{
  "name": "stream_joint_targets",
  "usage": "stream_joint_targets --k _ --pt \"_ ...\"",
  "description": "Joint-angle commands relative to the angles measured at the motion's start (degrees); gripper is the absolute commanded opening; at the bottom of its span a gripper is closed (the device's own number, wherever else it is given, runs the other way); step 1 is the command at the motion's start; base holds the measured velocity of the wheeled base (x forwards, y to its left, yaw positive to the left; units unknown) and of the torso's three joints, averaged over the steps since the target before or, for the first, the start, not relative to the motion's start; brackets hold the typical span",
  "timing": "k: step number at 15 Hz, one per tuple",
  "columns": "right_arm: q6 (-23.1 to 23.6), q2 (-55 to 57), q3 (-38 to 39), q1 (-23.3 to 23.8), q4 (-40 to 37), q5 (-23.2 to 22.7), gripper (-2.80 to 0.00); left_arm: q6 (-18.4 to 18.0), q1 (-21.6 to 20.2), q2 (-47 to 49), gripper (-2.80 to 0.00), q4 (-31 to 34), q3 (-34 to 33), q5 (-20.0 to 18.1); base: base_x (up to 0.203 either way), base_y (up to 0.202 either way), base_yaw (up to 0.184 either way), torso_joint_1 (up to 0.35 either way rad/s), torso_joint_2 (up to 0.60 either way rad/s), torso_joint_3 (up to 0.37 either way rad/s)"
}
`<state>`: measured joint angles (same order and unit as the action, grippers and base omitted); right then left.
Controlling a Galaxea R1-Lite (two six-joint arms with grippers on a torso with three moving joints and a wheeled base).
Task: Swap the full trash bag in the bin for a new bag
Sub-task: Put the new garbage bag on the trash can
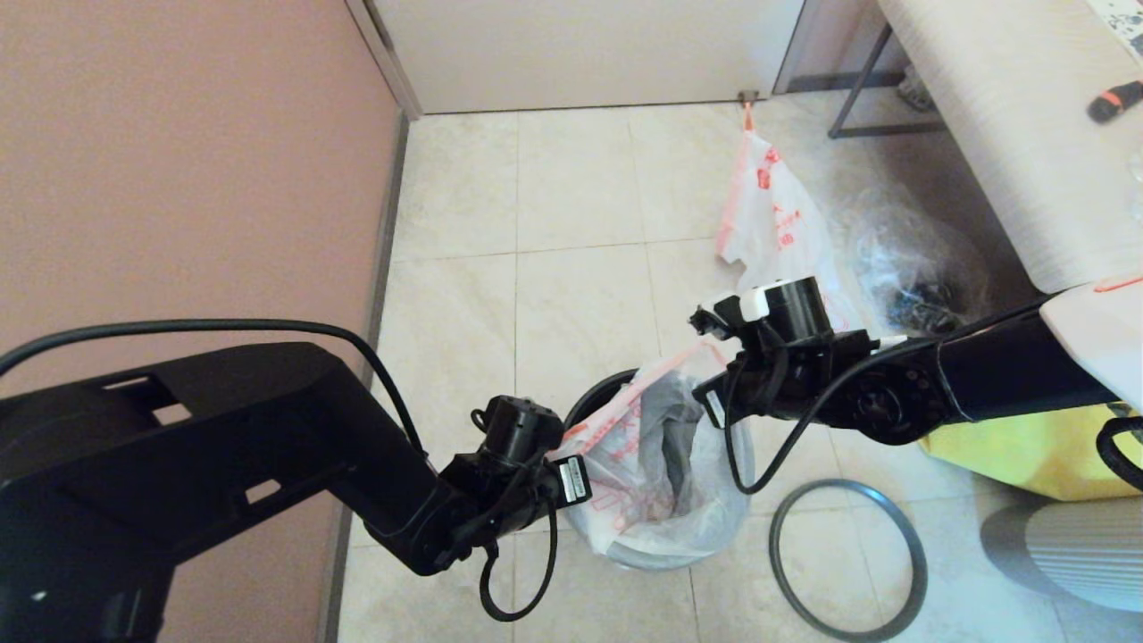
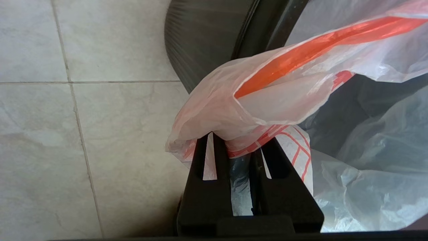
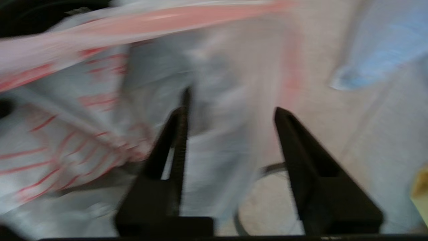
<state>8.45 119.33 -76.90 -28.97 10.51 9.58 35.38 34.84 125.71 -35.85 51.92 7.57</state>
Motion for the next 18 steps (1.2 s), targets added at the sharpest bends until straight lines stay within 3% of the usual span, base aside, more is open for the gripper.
stream_joint_targets --k 1,7,14,18 --pt "0.5 2.2 -0.4 -1.7 0.1 0.0 -2.80 0.3 0.1 0.0 -2.80 -0.3 0.1 0.1 0.000 0.000 0.000 0.000 0.00 0.000" --pt "0.7 11.2 -7.1 -6.8 0.1 0.0 -2.80 0.3 1.3 -0.4 -2.80 -0.3 0.2 0.1 0.000 0.000 0.000 0.000 0.00 0.000" --pt "-0.1 15.1 -15.1 -8.0 0.1 -0.8 -2.80 0.3 1.7 -0.7 -2.80 -0.3 0.0 0.1 0.000 0.000 0.000 0.000 0.00 0.000" --pt "-5.9 16.2 -19.2 -10.4 0.5 -1.6 -2.80 0.3 1.9 -0.8 -2.80 -0.4 -0.2 0.1 0.000 0.000 0.000 0.000 0.00 0.000"
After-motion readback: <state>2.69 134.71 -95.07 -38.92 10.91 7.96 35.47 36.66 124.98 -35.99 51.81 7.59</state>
